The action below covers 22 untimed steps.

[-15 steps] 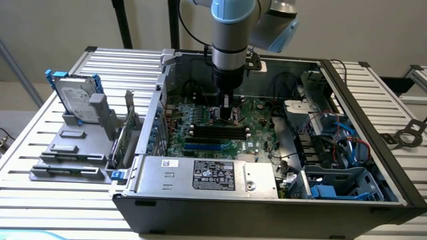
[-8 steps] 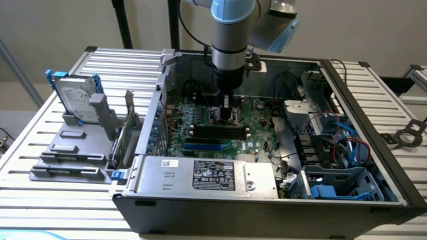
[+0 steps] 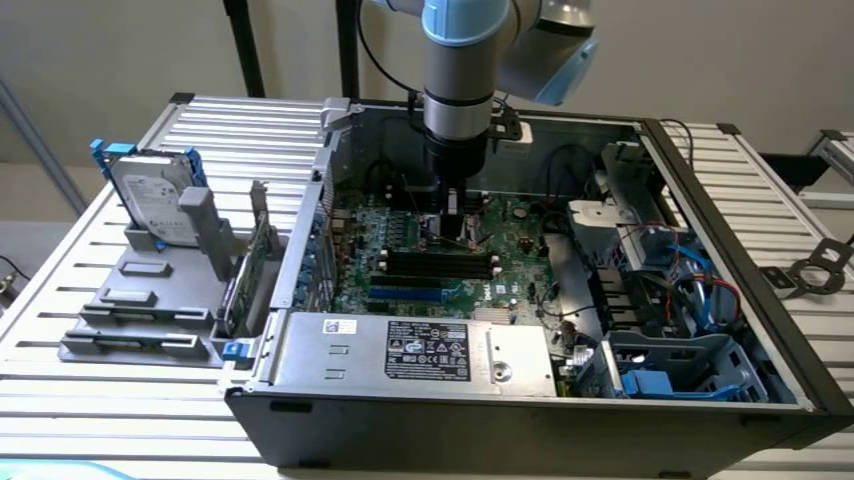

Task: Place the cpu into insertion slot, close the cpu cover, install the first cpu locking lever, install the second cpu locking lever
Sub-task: 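Place the cpu into insertion slot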

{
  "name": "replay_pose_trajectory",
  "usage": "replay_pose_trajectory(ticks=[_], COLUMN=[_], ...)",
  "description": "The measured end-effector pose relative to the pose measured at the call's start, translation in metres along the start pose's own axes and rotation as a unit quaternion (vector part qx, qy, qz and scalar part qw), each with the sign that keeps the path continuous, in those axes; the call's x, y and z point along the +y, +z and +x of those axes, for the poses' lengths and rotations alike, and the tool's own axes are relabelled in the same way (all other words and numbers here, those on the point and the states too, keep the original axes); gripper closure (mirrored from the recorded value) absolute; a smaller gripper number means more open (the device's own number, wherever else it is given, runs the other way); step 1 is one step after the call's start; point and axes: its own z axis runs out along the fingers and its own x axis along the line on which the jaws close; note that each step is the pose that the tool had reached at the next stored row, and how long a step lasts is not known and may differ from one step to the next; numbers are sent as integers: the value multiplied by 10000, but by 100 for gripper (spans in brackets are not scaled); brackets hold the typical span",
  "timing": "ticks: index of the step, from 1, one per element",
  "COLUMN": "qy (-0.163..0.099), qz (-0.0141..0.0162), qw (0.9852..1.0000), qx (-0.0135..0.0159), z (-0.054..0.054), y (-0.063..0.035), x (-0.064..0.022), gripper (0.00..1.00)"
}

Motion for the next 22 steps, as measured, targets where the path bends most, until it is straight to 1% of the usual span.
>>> replay_pose_trajectory(ticks=[2,9,12,16,22], qy=[-5,-11,-13,-14,-16], qz=[-1,-3,-4,-4,-4], qw=[10000,10000,10000,10000,10000], qx=[-9,-57,-69,-79,-82], z=[2,2,2,2,2], y=[2,2,2,3,4], x=[0,0,0,0,0], gripper=[46,46,46,46,46])
